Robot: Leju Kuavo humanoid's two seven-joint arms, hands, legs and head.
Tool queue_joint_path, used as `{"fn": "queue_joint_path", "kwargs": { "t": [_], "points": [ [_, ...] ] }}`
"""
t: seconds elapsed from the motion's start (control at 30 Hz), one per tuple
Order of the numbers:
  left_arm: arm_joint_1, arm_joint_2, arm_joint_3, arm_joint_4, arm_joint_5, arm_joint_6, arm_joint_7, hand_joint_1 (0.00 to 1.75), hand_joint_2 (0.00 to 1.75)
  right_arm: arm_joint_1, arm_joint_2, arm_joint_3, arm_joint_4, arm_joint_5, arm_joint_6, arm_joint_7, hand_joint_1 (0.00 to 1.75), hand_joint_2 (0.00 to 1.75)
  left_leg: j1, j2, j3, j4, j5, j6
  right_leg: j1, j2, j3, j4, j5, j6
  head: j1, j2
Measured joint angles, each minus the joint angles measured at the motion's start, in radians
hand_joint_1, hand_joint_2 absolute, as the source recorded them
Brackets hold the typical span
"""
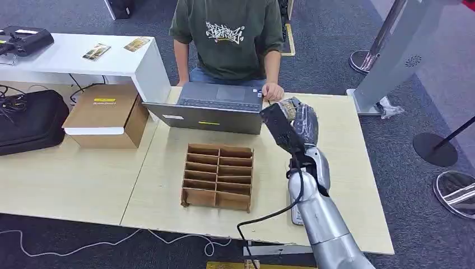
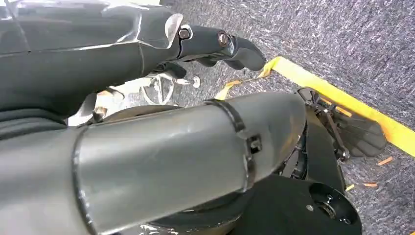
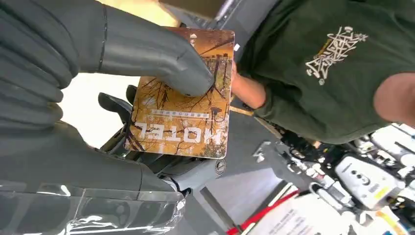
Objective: Pass the card to the sensor for recognition and then transmit it.
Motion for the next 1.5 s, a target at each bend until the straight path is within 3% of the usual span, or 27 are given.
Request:
{"fn": "queue_joint_path", "kwargs": {
  "t": [0.47, 0.8, 1.5],
  "points": [
    [0.004, 0.000, 0.015, 0.000, 0.000, -0.002, 0.000, 0.00, 0.00, 0.262, -0.016, -0.105, -0.228, 0.037, -0.027, 0.069, 1.75, 1.75, 0.000, 0.000, 0.000, 0.000, 0.000, 0.000, 0.000, 0.000, 0.000, 0.000, 0.000, 0.000, 0.000, 0.000],
    [0.005, 0.000, 0.015, 0.000, -0.009, -0.003, 0.004, 0.00, 0.00, 0.394, -0.016, -0.227, -0.243, 0.031, -0.027, 0.095, 1.75, 1.75, 0.000, 0.000, 0.000, 0.000, 0.000, 0.000, 0.000, 0.000, 0.000, 0.000, 0.000, 0.000, 0.000, 0.000],
    [0.005, 0.000, 0.024, 0.000, -0.014, -0.002, 0.010, 0.00, 0.00, 0.473, -0.006, -0.325, -0.235, 0.057, -0.020, 0.119, 1.75, 1.75, 0.000, 0.000, 0.000, 0.000, 0.000, 0.000, 0.000, 0.000, 0.000, 0.000, 0.000, 0.000, 0.000, 0.000]
  ]
}}
